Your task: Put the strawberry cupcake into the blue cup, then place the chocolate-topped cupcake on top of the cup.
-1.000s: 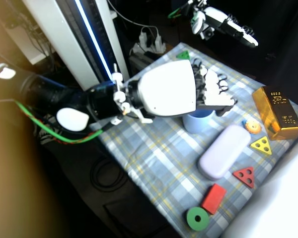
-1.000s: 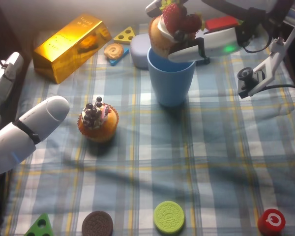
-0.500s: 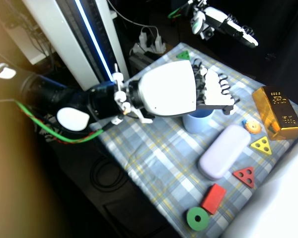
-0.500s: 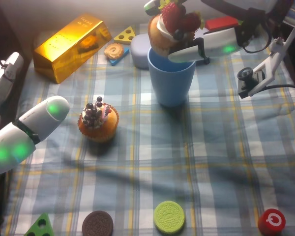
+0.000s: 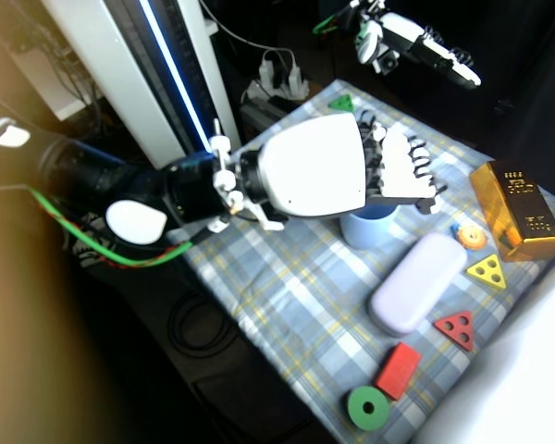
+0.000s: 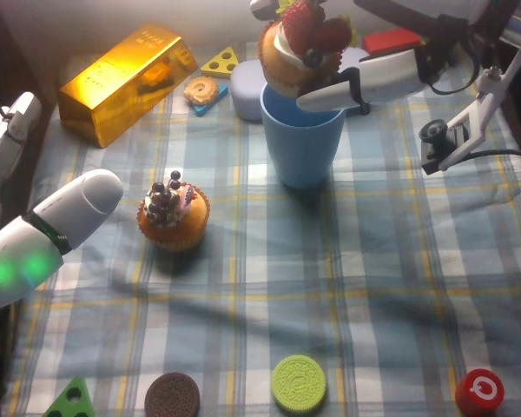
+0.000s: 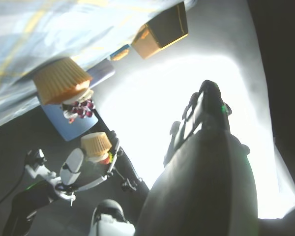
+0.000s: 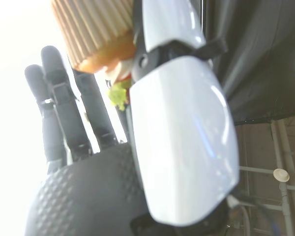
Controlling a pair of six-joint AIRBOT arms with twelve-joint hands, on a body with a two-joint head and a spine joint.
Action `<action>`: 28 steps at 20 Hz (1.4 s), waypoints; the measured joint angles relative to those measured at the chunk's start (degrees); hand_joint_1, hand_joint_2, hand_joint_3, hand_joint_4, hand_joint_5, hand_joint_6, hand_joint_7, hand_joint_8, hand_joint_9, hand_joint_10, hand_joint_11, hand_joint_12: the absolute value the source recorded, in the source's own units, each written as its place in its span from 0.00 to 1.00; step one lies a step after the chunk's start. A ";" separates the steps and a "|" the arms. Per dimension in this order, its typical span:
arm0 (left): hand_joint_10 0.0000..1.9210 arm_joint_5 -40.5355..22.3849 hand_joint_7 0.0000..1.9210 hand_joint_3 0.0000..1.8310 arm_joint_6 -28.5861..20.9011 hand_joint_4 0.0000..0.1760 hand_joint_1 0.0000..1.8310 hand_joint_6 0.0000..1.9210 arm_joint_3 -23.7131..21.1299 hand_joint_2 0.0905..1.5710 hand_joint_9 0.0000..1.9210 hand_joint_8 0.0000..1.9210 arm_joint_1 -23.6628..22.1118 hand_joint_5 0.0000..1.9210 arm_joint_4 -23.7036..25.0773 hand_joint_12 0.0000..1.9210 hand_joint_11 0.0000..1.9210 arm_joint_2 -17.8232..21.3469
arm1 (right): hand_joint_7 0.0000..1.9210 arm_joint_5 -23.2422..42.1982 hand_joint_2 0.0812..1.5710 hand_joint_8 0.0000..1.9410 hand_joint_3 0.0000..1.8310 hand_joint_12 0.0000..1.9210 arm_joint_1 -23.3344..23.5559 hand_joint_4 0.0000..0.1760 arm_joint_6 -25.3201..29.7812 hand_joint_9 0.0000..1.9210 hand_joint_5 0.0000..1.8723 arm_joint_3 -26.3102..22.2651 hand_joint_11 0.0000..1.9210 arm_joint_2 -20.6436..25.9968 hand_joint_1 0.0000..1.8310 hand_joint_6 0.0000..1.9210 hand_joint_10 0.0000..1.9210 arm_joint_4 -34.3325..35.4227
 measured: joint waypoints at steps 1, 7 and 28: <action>0.00 0.00 0.01 0.00 0.00 0.53 0.00 0.00 0.02 0.45 0.00 0.00 0.00 0.03 0.00 0.00 0.00 0.00 | 0.39 0.00 0.63 0.00 0.00 0.40 0.00 0.00 0.02 0.42 0.34 0.00 0.25 0.00 0.60 0.00 0.00 -0.02; 0.00 -0.02 0.00 0.00 0.00 0.56 0.00 0.00 0.00 0.45 0.00 0.00 0.00 0.02 0.00 0.00 0.00 0.00 | 0.37 -0.33 0.61 0.00 0.00 0.45 0.00 0.00 0.02 0.40 0.32 0.00 0.25 0.00 0.63 0.00 0.00 -0.02; 0.00 -0.02 0.00 0.00 0.00 0.47 0.00 0.00 -0.04 0.45 0.00 0.00 0.00 0.03 -0.02 0.00 0.00 0.00 | 0.19 -0.81 0.51 0.00 0.00 0.16 0.00 0.00 0.02 0.16 0.14 -0.98 0.13 0.76 0.46 0.00 0.00 -0.44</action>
